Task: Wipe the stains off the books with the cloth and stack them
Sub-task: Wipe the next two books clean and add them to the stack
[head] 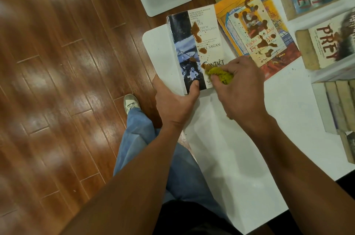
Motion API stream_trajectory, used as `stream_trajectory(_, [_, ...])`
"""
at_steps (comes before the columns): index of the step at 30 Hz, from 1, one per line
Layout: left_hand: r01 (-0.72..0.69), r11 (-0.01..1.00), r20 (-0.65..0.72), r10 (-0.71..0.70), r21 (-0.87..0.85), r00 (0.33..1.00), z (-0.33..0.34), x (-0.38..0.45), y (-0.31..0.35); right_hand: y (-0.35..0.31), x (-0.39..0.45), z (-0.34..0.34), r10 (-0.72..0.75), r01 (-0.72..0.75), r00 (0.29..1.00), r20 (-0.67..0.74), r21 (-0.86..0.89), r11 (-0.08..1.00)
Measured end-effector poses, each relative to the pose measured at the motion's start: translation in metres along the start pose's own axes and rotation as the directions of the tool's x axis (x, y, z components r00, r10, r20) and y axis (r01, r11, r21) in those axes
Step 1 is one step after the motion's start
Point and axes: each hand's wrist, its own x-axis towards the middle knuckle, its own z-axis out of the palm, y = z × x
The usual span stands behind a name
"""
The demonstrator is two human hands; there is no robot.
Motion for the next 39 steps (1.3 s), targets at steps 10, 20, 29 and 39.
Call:
stream_trajectory(10, [0.003, 0.997, 0.000, -0.003, 0.075, 1.000, 0.000, 0.000, -0.002, 0.001, 0.006, -0.002, -0.028, 0.033, 0.996, 0.090, -0.055, 0.998])
stream_trajectory(20, [-0.004, 0.998, 0.030, 0.002, 0.063, 1.000, -0.001, 0.002, -0.002, 0.003, 0.020, -0.008, 0.010, -0.008, 0.998, 0.055, -0.046, 0.999])
stream_trajectory(29, [0.005, 0.998, 0.035, -0.007, 0.058, 0.999, -0.001, 0.001, -0.004, -0.002, 0.021, -0.008, 0.014, -0.010, 0.998, 0.061, -0.066, 0.998])
stream_trajectory(39, [-0.005, 0.998, 0.035, 0.002, 0.061, 0.999, -0.001, 0.000, -0.004, -0.010, 0.020, -0.005, -0.051, 0.063, 0.986, 0.156, -0.076, 0.995])
